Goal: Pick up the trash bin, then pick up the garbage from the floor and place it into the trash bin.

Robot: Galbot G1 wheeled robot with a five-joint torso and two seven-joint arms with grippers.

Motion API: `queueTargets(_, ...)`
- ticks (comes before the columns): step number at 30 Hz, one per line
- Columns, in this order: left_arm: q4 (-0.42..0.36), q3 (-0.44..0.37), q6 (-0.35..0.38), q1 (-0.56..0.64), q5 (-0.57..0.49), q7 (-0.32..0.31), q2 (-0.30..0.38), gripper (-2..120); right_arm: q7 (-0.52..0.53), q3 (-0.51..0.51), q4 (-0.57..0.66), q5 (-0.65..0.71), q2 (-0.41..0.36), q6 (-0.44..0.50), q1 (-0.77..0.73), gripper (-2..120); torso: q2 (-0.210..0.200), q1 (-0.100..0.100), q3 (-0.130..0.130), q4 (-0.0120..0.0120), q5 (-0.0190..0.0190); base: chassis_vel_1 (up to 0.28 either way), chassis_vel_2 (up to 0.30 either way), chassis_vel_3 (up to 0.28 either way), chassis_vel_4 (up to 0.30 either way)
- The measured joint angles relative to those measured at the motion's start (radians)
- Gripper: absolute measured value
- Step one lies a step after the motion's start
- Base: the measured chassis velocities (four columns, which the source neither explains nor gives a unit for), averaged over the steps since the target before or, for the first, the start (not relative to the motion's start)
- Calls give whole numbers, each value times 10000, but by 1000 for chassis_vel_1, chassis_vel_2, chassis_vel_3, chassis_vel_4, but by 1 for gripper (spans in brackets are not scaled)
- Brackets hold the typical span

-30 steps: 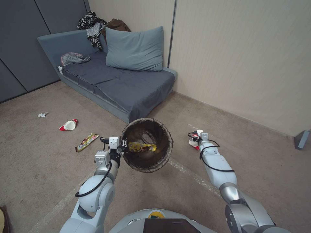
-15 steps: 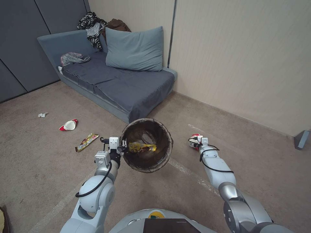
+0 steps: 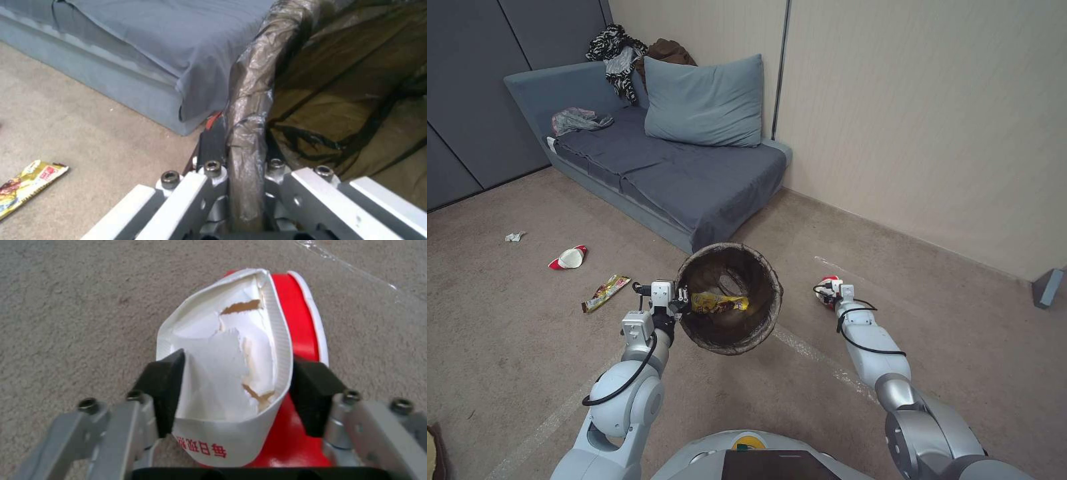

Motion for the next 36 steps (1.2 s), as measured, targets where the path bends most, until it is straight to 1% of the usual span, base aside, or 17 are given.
queueTargets(1, 0, 0, 0, 0, 0, 0, 0, 0, 0, 0, 0, 0, 0, 0, 0, 50, 0, 0, 0, 0, 0, 0, 0, 0, 0)
queueTargets(2, 7, 1, 0, -12, 0, 0, 0, 0, -2, -2, 19, 0, -2, 27, -18, 43, 0, 0, 0, 0, 1, 0, 0, 0, 0)
queueTargets(4, 28, 5, 0, -23, 1, -1, 0, 0, -3, -3, 53, 0, -12, 57, -36, 36, 0, 0, 0, -1, 1, 0, 0, 0, 0)
queueTargets(6, 30, 8, 0, -23, 1, -1, 0, 0, -3, -3, 60, 0, -16, 61, -38, 34, 0, 0, 0, -1, 1, 0, 0, 0, 0)
queueTargets(9, 41, 36, 0, -28, 10, 1, -18, 0, -10, -7, 92, 6, -33, 110, -57, 17, 0, 0, -1, 0, 0, 0, 0, 0, 0)
queueTargets(10, 41, 36, 0, -28, 10, 1, -18, 0, -10, -7, 92, 6, -33, 110, -57, 17, 0, 0, -1, 0, 0, 0, 0, 0, 0)
queueTargets(12, 42, 33, 0, -32, 11, 1, -15, 0, -4, -9, 93, 7, -34, 151, -69, 8, 0, 0, -1, 0, 1, 0, 0, 0, 0)
queueTargets(14, 42, 33, 0, -32, 11, 1, -15, 0, -4, -9, 93, 7, -34, 151, -69, 8, 0, 0, -1, 0, 1, 0, 0, 0, 0)
queueTargets(15, 36, 18, -1, -34, 10, 1, -1, 0, 3, -9, 93, 7, -36, 173, -72, 0, 1, 0, -1, 0, 1, 0, 0, 0, 0)
queueTargets(24, 32, 15, -9, -50, 9, 0, -5, 0, 40, -16, 115, 4, -35, 256, -76, 0, 1, 0, 0, -1, 1, 0, 0, 0, 0)
queueTargets(27, 46, 18, -9, -61, 6, 0, -1, 0, 124, -15, 266, 10, -42, 302, -139, 0, 1, 0, 0, -1, 1, 0, 0, 0, 0)
queueTargets(29, 70, 20, -9, -66, 4, 0, 4, 0, 241, -37, 691, 130, -74, 381, -306, 0, 1, 0, 0, -1, 2, 0, 0, 0, 0)
queueTargets(30, 70, 20, -9, -66, 4, 0, 4, 0, 241, -37, 691, 130, -74, 381, -306, 0, 1, 0, 0, -1, 2, 0, 0, 0, 0)
queueTargets(32, 97, 20, -9, -75, -1, 1, 4, 0, 320, -105, 1445, 385, -127, 423, -605, 0, 1, 0, 0, 0, 1, 0, 0, 0, 0)
queueTargets(33, 129, 15, -10, -80, -5, 0, 3, 0, 377, -152, 2286, 664, -170, 429, -939, 0, 1, 0, 0, -1, 2, 0, 0, 0, 0)
queueTargets(34, 129, 15, -10, -80, -5, 0, 3, 0, 377, -152, 2286, 664, -170, 429, -939, 0, 1, 0, 0, -1, 2, 0, 0, 0, 0)
queueTargets(36, 161, 14, -5, -81, -32, -2, 2, 0, 408, -175, 3955, 1129, -245, 500, -1697, 0, 1, 0, 0, 1, -2, 0, 0, 0, 0)
